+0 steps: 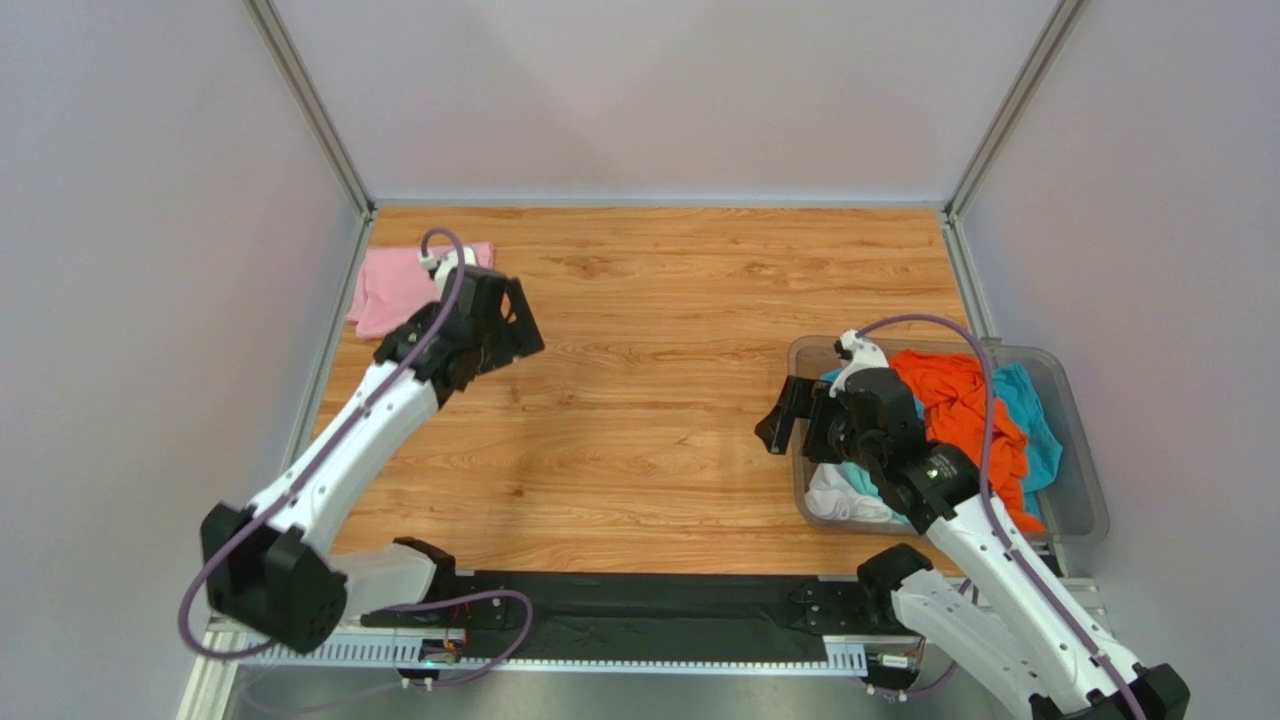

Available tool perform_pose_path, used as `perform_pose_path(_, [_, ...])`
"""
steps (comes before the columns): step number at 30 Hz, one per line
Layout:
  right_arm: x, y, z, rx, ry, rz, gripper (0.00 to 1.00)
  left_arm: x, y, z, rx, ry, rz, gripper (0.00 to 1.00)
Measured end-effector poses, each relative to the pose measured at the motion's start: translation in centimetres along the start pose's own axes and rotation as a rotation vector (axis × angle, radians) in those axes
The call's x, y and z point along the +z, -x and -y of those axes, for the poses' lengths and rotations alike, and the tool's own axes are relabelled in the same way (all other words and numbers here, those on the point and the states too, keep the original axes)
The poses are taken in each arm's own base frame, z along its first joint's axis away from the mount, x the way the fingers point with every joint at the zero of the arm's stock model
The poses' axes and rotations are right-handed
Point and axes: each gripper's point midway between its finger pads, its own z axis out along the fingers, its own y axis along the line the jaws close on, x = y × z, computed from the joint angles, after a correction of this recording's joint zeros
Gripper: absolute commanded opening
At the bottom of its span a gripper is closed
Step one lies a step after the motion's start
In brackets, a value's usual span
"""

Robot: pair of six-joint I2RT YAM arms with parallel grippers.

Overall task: Fold and stack the t-shirts
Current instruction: Reset both grippers

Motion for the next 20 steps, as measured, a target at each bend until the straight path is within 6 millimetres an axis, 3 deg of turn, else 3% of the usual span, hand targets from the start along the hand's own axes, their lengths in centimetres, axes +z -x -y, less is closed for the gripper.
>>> perform_pose_path(4, [-0.5, -0.4, 0.2, 0.017, 0.005, 0.014, 1.0, -3.8, -5.0, -0.4, 0.039, -0.134, 0.003, 1.0])
perform_pose_path(8, [-0.6, -1.2, 0.6, 0.033, 0.008, 0.011, 1.0, -4.7, -8.0, -2.7, 0.037, -0.186, 0.018, 1.0])
perform_pose_path(11, [-0.8, -1.6, 0.4, 0.042, 0.027, 0.014, 1.0, -5.6, -8.9, -3.6, 0.017, -0.222, 0.047, 1.0])
perform_pose_path(20, [-1.6, -1.3, -0.2, 0.048, 0.073, 0.05, 1.0, -8.0, -8.2, -4.0, -0.068, -0.325, 0.143, 1.0])
